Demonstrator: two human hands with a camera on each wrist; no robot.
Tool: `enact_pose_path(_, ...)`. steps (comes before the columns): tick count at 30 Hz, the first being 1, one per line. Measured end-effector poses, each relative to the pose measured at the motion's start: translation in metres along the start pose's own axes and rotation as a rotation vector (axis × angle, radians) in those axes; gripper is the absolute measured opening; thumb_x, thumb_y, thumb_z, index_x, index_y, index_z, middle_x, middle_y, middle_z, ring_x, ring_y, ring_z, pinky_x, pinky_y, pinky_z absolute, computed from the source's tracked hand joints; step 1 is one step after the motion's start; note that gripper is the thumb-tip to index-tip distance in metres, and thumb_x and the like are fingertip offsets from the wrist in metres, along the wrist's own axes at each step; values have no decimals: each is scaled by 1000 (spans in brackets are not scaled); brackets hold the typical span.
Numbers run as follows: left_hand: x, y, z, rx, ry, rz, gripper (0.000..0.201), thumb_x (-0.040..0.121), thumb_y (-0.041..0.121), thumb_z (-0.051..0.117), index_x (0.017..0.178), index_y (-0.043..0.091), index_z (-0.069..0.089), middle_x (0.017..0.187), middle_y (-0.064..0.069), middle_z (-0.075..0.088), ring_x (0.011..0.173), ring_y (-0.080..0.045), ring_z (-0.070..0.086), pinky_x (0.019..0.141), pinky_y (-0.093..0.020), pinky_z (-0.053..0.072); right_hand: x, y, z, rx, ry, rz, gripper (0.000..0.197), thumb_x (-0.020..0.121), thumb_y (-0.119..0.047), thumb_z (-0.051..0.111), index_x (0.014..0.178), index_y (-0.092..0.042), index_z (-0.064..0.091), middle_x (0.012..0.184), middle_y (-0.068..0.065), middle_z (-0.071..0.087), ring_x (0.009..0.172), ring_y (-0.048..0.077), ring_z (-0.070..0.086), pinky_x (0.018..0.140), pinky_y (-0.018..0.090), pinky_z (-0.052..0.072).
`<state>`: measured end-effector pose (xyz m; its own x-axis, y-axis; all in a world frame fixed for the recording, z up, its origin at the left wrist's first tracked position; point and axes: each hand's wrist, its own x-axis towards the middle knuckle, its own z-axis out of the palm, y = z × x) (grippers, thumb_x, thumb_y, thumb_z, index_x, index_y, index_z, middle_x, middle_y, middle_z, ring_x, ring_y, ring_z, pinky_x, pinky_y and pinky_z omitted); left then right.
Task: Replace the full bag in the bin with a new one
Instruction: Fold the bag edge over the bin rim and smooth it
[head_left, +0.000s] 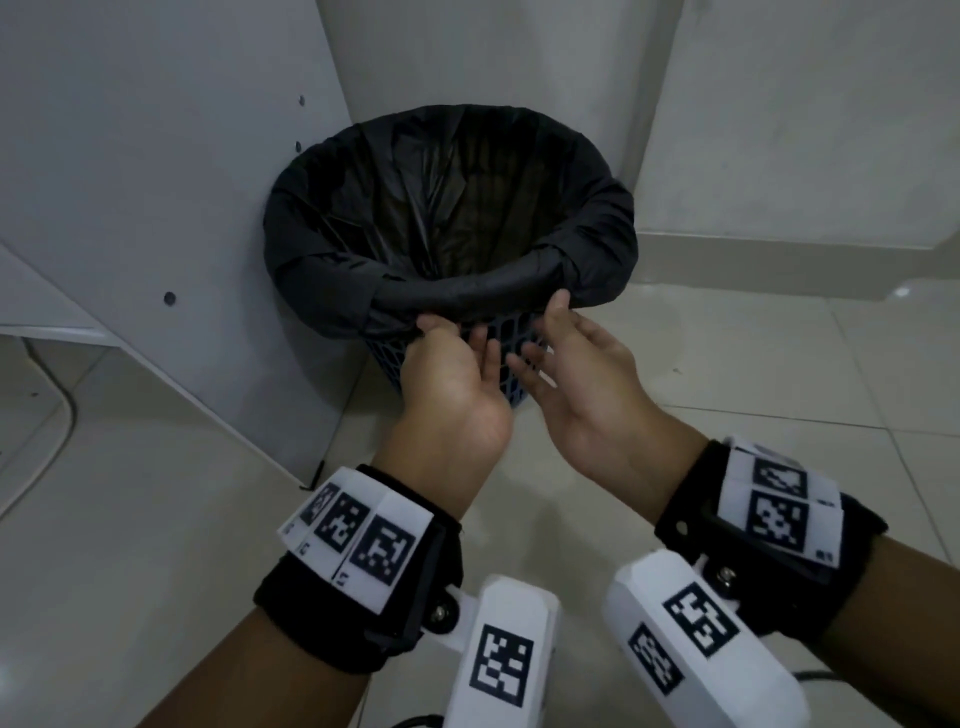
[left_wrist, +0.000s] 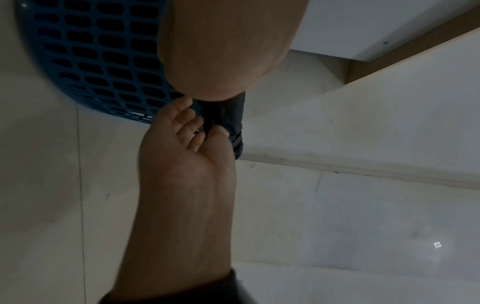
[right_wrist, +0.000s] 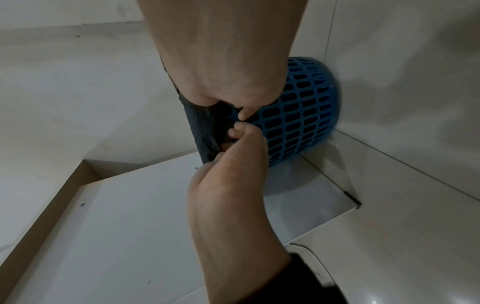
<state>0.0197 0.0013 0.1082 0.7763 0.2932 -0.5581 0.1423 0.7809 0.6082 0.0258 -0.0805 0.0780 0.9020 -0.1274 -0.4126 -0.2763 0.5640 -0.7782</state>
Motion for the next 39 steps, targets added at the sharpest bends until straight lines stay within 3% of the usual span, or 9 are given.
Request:
enact_pose_path(6,12,-3,-4,-8,-5,59,32,108,24,42,130,4,55,78,0,53,57,-4,49,61,-18,51,3,-12,12,5,-124,8,22,100,-31,56,94,-11,64,81,1,60,68,9,52,70,25,54)
enact_pose_path(7,14,-3,-5,5,-4,64,32,108,23,41,131,4,54,82,-1,56,55,-4,49,58,-17,51,3,-11,13,7,-131,13,21,101,-30,55,93,-12,63,82,1,60,69,10,52,70,26,54)
enact_pose_path(10,16,-5,-11,24,-14,66,27,109,19,39,130,8,54,120,-10,62,66,-8,54,51,-14,50,4,-8,11,31,-151,29,17,104,-25,49,103,-13,62,87,3,60,70,11,52,70,27,56)
enact_pose_path(18,15,-4,-19,112,-61,77,23,109,25,38,118,20,59,112,-2,64,69,-7,56,56,-17,47,6,-13,12,66,-234,65,17,107,-17,41,112,-14,57,97,3,61,80,14,56,73,31,56)
enact_pose_path(23,13,-2,-22,176,-88,83,27,106,25,49,128,22,63,79,6,57,61,-3,49,70,-20,50,7,-14,13,87,-268,86,39,106,-28,41,138,-6,47,108,6,62,94,18,60,75,32,61)
enact_pose_path(27,9,-5,-32,90,-23,130,37,101,26,59,137,21,57,94,6,65,77,-6,56,80,-22,53,7,-12,14,90,-268,86,40,106,-29,42,138,-6,47,106,6,63,92,18,61,69,30,60)
enact_pose_path(31,5,-1,-45,-72,-3,136,45,101,44,52,140,20,53,124,1,66,79,-9,59,72,-20,56,8,-11,15,91,-248,86,39,106,-29,43,137,-6,49,113,7,62,94,18,60,69,30,60)
enact_pose_path(36,10,6,-41,-5,-42,92,54,95,50,58,140,19,55,124,5,64,93,-7,60,69,-18,55,8,-10,15,100,-245,82,38,106,-27,43,137,-6,50,110,6,62,90,17,60,69,30,60)
enact_pose_path(39,18,7,-44,6,-42,82,46,100,41,54,137,13,56,111,5,62,83,-7,56,66,-18,54,7,-11,14,98,-241,82,38,106,-27,43,136,-5,50,108,6,62,89,17,61,67,30,60)
